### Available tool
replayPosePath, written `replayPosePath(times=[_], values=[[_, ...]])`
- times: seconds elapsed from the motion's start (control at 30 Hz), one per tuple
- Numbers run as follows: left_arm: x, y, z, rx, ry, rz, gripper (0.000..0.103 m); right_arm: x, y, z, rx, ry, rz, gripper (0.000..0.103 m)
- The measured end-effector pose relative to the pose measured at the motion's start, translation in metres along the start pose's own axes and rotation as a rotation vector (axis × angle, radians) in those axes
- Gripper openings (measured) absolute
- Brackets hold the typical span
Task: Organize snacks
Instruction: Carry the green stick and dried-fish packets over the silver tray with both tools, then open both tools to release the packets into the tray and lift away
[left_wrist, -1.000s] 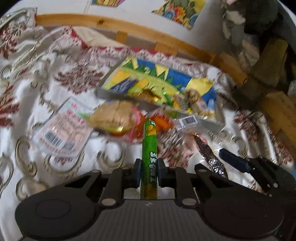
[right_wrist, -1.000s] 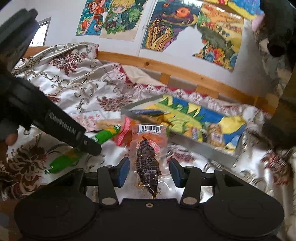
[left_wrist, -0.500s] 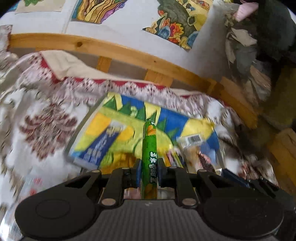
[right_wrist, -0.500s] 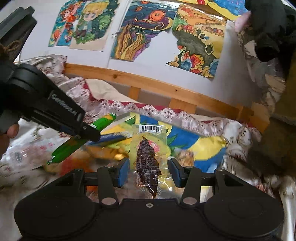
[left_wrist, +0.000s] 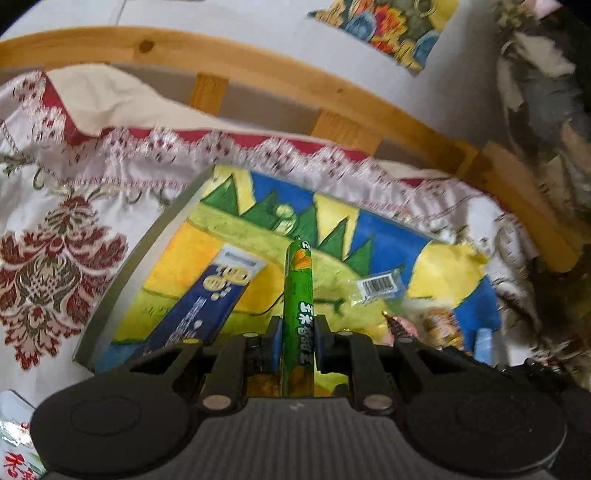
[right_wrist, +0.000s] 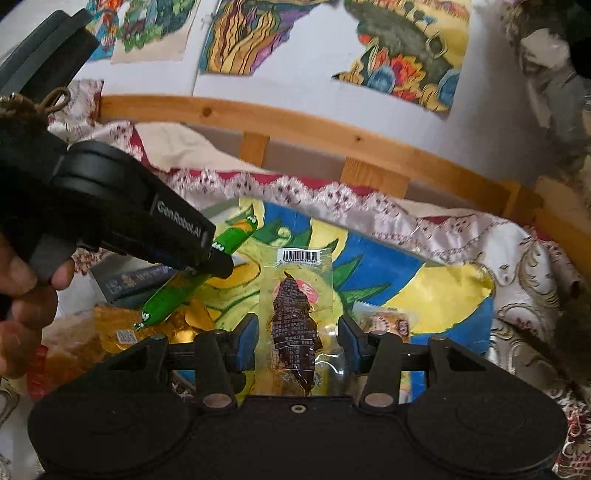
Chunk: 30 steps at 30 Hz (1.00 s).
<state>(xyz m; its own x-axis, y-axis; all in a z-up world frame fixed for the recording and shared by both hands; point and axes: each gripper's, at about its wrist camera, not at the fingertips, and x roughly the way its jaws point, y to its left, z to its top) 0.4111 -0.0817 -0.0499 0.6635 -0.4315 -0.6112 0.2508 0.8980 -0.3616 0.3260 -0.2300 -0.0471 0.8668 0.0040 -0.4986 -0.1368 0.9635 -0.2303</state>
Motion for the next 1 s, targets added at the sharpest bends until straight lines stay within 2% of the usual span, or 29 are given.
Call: replayPosePath(times=[0.33, 0.37, 0.4, 0.43, 0.47, 0.5, 0.53, 0.6, 0.7, 0.8, 0.9, 1.0], values=[[0.006, 0.001, -0.001, -0.007, 0.012, 0.020, 0.018, 0.019, 0.006, -0.006, -0.003, 0.054, 0.003, 0.050], [0.006, 0.002, 0.000, -0.014, 0.020, 0.019, 0.021, 0.020, 0.006, -0.007, 0.000, 0.061, -0.002, 0.050], [0.004, 0.003, 0.001, -0.029, 0.029, 0.010, 0.026, 0.020, 0.005, -0.007, 0.002, 0.066, -0.009, 0.051], [0.000, 0.004, 0.001, -0.042, 0.025, -0.010, 0.036, 0.018, 0.004, -0.007, 0.005, 0.068, -0.015, 0.055], [-0.005, 0.005, 0.002, -0.049, 0.013, -0.018, 0.043, 0.014, 0.003, -0.007, 0.009, 0.062, -0.019, 0.064], [-0.011, 0.005, 0.002, -0.055, -0.005, -0.013, 0.058, 0.009, 0.001, -0.007, 0.014, 0.049, -0.020, 0.073], [-0.017, 0.006, 0.003, -0.062, -0.022, -0.004, 0.063, 0.005, -0.001, -0.007, 0.023, 0.037, -0.021, 0.076], [-0.030, 0.006, 0.004, -0.077, -0.042, -0.004, 0.065, -0.008, -0.006, -0.005, 0.047, 0.014, -0.022, 0.079], [-0.053, 0.005, 0.006, -0.076, -0.081, -0.002, 0.074, -0.033, -0.010, 0.000, 0.069, -0.039, -0.036, 0.084], [-0.083, 0.000, 0.005, -0.044, -0.149, 0.013, 0.086, -0.065, -0.014, 0.007, 0.094, -0.107, -0.043, 0.091], [-0.115, -0.007, 0.001, -0.006, -0.210, 0.021, 0.091, -0.098, -0.018, 0.014, 0.126, -0.177, -0.052, 0.099], [-0.150, -0.013, -0.007, 0.038, -0.286, 0.041, 0.101, -0.132, -0.018, 0.018, 0.138, -0.242, -0.059, 0.102]])
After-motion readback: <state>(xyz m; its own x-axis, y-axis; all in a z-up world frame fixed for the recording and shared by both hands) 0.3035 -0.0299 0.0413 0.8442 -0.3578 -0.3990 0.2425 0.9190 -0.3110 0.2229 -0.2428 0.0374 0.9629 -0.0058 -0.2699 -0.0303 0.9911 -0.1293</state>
